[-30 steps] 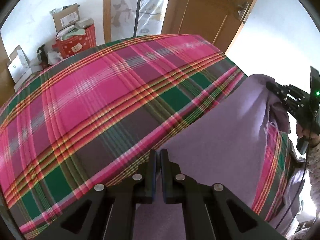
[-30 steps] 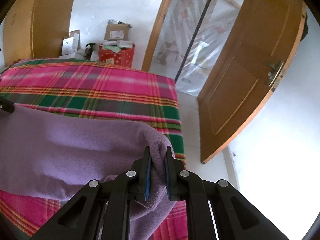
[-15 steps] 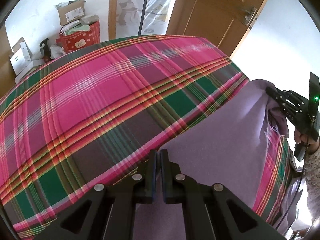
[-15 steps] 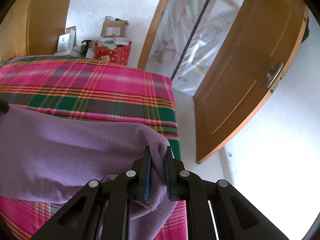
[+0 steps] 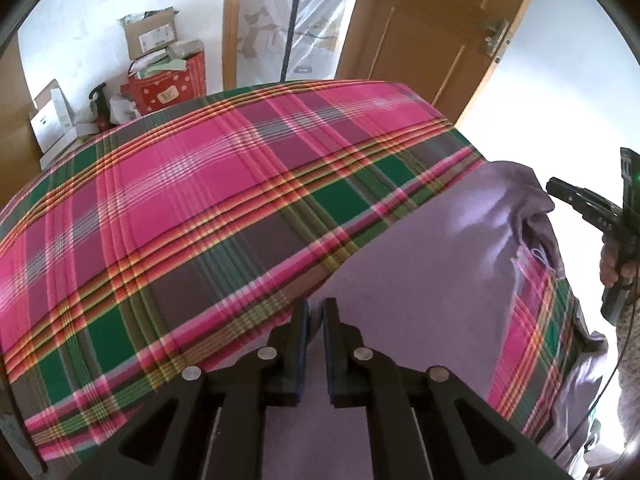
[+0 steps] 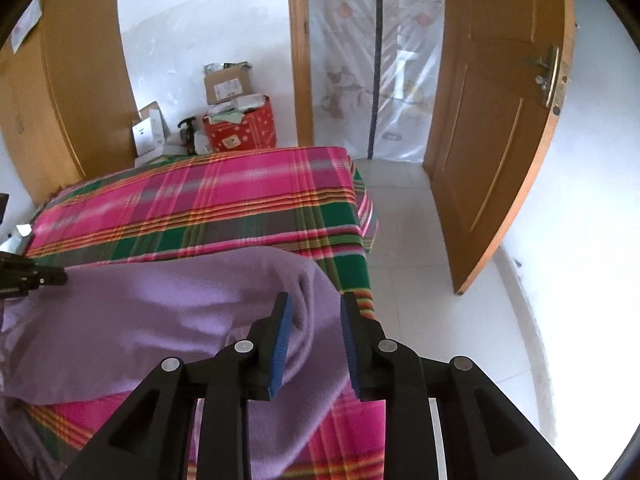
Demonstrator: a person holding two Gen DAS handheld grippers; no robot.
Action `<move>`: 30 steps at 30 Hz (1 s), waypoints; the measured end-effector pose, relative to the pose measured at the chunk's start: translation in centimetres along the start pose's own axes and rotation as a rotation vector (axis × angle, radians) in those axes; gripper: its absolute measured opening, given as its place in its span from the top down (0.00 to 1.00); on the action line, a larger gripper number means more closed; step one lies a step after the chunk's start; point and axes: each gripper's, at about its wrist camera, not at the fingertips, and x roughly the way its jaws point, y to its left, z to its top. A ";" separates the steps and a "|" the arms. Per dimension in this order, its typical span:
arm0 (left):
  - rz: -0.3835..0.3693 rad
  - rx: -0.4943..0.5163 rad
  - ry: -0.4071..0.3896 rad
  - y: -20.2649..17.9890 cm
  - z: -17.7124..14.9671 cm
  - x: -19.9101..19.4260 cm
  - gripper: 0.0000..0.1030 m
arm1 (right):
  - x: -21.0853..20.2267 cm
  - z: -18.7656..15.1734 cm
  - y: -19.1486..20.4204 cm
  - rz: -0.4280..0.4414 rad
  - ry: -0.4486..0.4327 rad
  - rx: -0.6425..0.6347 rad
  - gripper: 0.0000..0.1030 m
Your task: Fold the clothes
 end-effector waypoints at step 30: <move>-0.087 0.262 0.104 -15.0 -2.5 4.3 0.82 | 0.0 -6.4 4.3 0.011 0.081 -0.175 0.49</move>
